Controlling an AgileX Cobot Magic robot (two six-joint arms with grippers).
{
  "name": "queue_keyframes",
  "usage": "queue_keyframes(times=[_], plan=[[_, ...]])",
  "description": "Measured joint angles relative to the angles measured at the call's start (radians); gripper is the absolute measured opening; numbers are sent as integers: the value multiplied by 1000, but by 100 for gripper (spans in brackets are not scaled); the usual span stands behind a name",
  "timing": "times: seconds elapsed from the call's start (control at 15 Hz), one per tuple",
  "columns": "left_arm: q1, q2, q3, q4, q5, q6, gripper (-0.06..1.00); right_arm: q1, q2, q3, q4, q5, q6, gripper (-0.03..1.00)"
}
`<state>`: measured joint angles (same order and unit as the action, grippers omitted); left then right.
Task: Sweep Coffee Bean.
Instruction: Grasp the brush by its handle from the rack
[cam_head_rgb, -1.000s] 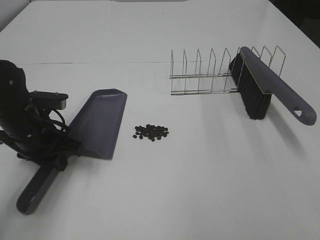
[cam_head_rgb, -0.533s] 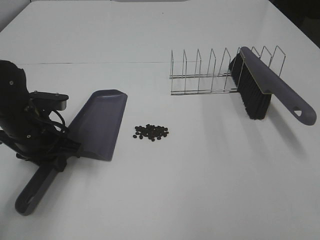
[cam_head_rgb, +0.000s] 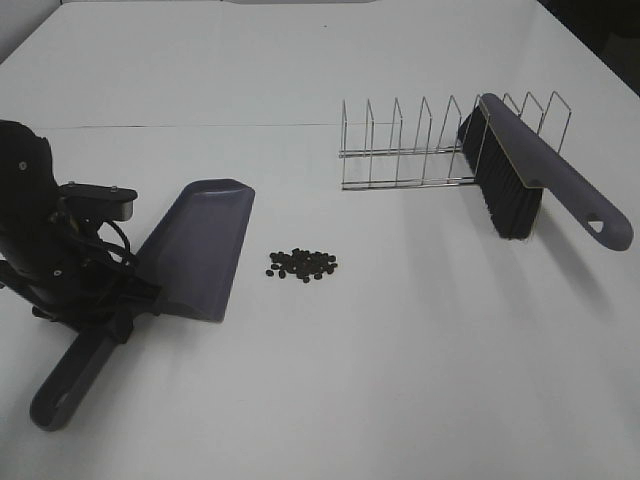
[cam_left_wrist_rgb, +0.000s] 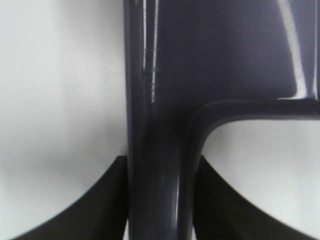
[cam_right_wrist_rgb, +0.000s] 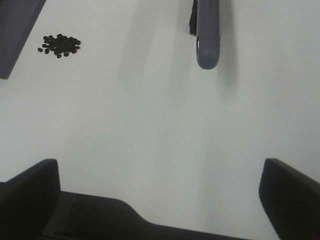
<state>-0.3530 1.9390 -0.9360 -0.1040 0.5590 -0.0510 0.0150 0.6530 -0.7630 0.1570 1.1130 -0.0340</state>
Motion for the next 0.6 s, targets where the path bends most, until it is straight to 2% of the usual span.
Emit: queue_keyframes(times=[0.07,0.13,0.2,0.27,0.4,0.6], plan=[[0,0,0,0,1,0,31,0,116,-74,0,0,-1,98],[0,0,0,0,2,0,31,0,387,-243,6,19,-6,98],[0,0,0,0,2,0,31,0,514,-336,12,45,-8,98],[0,0,0,0,3,0,31,0,569,-373,13,60,-9,98],[0,0,-1,0,10,0,31,0,806,-552,19,103,-26,98],[0,0,-2,0,23,0,31,0,1106,-788,10,102,-36,98]])
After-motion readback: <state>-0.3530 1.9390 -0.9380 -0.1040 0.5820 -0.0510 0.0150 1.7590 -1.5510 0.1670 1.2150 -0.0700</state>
